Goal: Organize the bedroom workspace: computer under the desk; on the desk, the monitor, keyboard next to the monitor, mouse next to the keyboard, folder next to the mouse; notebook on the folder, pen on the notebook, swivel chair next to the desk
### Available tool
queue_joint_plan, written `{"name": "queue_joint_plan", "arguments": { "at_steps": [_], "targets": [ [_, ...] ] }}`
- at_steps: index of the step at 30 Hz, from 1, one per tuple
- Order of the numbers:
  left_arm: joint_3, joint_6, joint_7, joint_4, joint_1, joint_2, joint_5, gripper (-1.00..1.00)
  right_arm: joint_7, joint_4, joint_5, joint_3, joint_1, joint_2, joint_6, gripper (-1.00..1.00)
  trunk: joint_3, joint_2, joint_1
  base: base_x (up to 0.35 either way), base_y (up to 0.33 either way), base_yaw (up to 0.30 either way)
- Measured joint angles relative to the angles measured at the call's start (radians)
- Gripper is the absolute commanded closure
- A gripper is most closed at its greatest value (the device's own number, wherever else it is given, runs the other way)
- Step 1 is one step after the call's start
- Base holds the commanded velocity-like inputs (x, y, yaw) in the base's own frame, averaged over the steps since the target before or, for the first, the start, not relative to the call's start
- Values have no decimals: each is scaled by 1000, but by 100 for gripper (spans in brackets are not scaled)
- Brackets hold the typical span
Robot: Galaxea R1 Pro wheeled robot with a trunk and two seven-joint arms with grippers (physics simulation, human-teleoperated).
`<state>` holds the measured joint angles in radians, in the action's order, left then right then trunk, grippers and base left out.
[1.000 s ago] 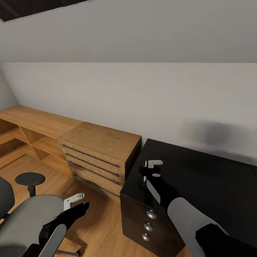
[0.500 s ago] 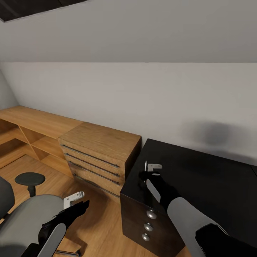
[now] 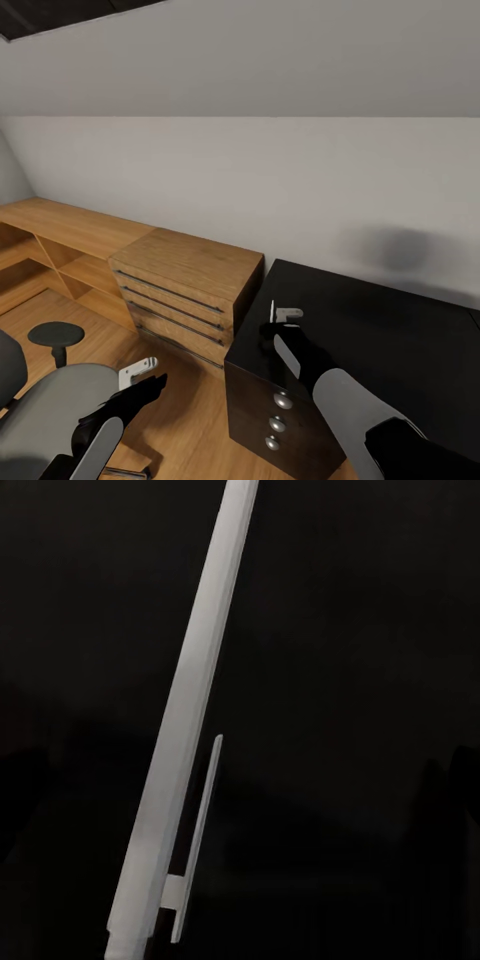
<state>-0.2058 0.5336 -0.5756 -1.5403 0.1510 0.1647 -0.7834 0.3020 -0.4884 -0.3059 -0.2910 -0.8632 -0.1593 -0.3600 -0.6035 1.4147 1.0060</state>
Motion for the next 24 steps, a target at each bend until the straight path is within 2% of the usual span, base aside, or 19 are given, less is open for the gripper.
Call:
{"name": "queue_joint_plan", "arguments": {
  "at_steps": [18, 19, 24],
  "targets": [
    [1, 1, 0, -24, 1, 1, 0, -100, 17, -4, -7, 0, 0, -1, -11, -100, 0, 0, 0, 0, 0, 0],
    [1, 1, 0, -24, 1, 1, 0, -100, 17, -4, -7, 0, 0, -1, -11, 100, 0, 0, 0, 0, 0, 0],
    [1, 1, 0, -24, 1, 1, 0, -100, 18, -5, -7, -2, 0, -2, -12, 100, 0, 0, 0, 0, 0, 0]
  ]
}}
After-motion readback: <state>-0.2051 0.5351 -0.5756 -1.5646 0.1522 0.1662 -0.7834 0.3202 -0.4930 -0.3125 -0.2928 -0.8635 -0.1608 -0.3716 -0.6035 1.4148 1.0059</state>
